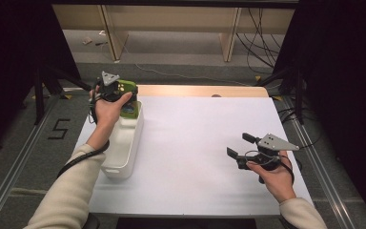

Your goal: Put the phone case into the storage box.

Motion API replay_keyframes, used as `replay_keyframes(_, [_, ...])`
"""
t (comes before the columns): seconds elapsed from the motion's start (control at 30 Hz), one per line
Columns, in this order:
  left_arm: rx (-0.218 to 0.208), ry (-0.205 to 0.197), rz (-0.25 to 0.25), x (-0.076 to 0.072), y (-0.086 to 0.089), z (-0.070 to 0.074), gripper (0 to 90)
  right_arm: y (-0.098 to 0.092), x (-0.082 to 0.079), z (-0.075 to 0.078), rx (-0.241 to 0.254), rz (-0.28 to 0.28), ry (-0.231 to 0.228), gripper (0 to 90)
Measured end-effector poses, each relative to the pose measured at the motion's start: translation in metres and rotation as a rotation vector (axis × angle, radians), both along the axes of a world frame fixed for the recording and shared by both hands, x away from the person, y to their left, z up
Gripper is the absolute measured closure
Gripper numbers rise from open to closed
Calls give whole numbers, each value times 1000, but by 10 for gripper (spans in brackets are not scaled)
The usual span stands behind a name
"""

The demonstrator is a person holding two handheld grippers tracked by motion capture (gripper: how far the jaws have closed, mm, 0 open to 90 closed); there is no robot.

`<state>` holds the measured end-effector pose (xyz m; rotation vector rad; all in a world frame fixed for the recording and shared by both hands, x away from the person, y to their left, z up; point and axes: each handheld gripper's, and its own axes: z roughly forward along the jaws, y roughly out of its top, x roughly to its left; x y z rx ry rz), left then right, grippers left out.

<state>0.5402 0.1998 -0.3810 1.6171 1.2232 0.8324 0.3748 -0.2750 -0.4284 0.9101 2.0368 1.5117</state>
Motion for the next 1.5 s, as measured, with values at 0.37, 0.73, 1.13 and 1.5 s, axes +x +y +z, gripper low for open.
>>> replay_keyframes(0.37, [8,18,2,4,2,-9,153,0,1,-1,-3,1,3,159])
replay_keyframes(0.73, [16,30,-4,6,2,-16,152,0,0,-1,-3,3,3,159])
replay_keyframes(1.13, [23,45,-10,8,1,-21,152,1,0,-1,-7,7,10,159])
replay_keyframes(1.5, [29,59,-10,10,0,-25,151,1,1,-1,-6,8,11,159])
